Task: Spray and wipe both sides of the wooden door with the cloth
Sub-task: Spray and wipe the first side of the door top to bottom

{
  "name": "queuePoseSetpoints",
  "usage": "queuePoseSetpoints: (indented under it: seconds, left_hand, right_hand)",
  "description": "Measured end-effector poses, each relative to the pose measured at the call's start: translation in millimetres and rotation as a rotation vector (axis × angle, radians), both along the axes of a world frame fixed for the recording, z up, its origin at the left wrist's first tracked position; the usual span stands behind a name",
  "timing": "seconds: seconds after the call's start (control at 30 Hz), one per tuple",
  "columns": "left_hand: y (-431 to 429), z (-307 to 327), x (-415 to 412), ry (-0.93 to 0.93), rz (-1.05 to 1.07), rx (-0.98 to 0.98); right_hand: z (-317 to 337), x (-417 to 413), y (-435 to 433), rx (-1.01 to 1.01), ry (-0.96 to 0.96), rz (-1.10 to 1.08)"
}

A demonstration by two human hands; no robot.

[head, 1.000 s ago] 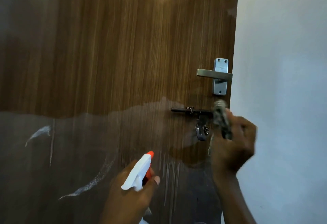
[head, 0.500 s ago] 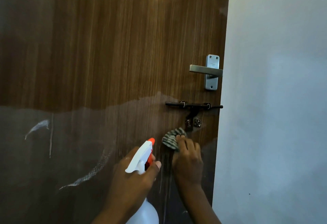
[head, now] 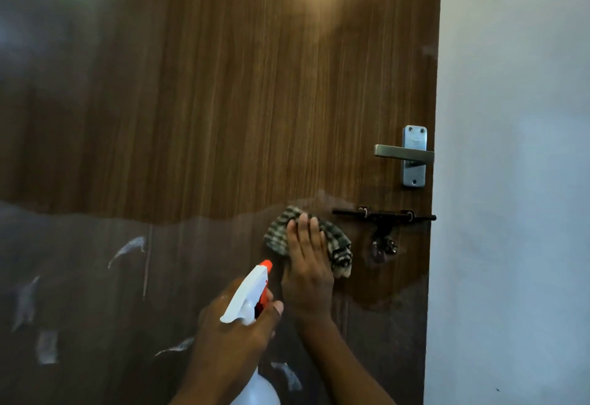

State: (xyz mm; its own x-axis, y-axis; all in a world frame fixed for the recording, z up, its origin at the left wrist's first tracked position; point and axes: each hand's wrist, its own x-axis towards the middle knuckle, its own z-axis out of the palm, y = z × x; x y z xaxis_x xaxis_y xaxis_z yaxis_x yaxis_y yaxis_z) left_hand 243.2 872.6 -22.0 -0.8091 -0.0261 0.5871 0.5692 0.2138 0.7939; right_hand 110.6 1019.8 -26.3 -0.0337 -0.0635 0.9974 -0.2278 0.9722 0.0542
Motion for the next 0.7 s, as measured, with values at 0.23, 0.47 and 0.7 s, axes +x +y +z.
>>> queuePoseSetpoints:
  seconds: [0.23, 0.47, 0.7]
  left_hand:
    - [-9.3, 2.6, -9.8, -0.173, 0.006, 0.156]
    - [-21.4, 10.7, 2.7, 0.003, -0.050, -0.027]
    - [-12.1, 27.2, 0.2, -0.089, -0.047, -0.161]
  right_hand:
    - [15.3, 19.1, 38.5, 0.221, -0.008, -0.339]
    - [111.5, 13.8, -19.7, -0.215, -0.120, -0.164]
    - [-25.0, 4.6, -29.4, 0.078, -0.178, -0.126]
